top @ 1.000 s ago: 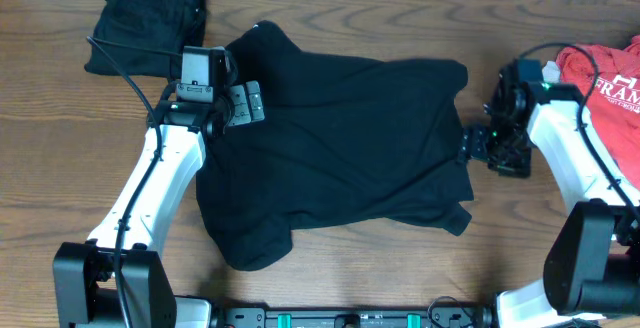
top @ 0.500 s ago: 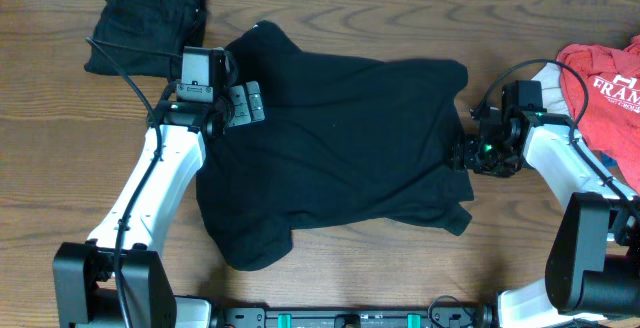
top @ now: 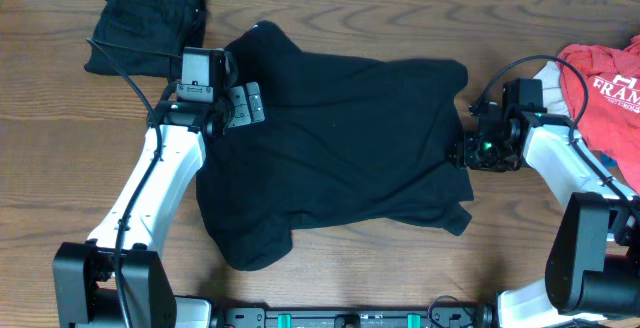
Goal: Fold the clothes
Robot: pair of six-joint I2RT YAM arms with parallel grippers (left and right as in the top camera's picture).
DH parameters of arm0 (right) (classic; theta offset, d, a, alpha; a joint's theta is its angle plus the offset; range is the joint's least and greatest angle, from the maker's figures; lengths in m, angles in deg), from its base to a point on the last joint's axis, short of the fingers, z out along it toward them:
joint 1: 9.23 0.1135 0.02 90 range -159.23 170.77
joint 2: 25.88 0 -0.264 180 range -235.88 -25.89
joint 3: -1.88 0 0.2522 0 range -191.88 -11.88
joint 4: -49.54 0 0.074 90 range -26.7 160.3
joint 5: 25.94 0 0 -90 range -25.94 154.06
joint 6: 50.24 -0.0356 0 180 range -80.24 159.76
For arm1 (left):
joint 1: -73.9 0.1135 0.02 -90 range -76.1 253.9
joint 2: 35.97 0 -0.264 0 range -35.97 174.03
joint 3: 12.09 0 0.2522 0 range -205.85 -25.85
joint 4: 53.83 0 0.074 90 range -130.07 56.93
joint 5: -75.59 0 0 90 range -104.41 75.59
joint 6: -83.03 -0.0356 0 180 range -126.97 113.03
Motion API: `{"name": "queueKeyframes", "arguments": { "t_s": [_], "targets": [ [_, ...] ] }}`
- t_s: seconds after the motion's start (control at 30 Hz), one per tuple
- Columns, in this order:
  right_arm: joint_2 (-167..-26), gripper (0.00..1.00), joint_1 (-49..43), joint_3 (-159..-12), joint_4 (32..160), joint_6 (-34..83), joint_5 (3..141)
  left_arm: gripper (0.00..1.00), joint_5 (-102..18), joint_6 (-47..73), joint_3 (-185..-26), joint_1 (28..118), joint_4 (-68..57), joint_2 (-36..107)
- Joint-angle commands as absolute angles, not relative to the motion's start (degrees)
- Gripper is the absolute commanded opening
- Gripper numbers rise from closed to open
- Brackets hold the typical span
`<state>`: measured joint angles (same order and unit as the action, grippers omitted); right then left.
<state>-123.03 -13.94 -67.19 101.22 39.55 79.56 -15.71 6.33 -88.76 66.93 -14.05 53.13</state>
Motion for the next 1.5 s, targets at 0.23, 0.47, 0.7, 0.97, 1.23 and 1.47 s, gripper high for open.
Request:
{"name": "queueKeyframes", "arguments": {
  "t_s": [0.23, 0.47, 0.7, 0.97, 1.23, 1.47],
  "targets": [
    [-123.40, 0.58, -14.20, -66.40, 96.54, 40.71, 76.59, 1.00, -15.45, 6.44, -88.59, 66.80, -13.33, 53.72],
    [-123.66, 0.56, -14.18, -66.38, 93.41, 40.73, 81.60, 1.00, -15.45, 6.44, -88.59, 66.80, -13.29, 53.72],
    [-125.69, 0.56, -14.20, -66.40, 92.78, 40.71, 82.67, 1.00, -15.45, 6.42, -88.59, 66.80, -13.07, 53.72],
    [-127.25, 0.56, -14.20, -66.40, 93.30, 40.69, 76.96, 1.00, -15.43, 6.42, -88.59, 66.80, -13.07, 53.72],
    [-127.25, 0.57, -14.20, -66.79, 94.40, 40.67, 76.24, 1.00, -15.43, 6.42, -88.59, 66.80, -13.11, 53.72],
    [-127.27, 0.59, -14.20, -67.30, 99.45, 40.69, 76.50, 1.00, -15.43, 6.42, -88.59, 66.80, -13.14, 53.72]
  ]
}}
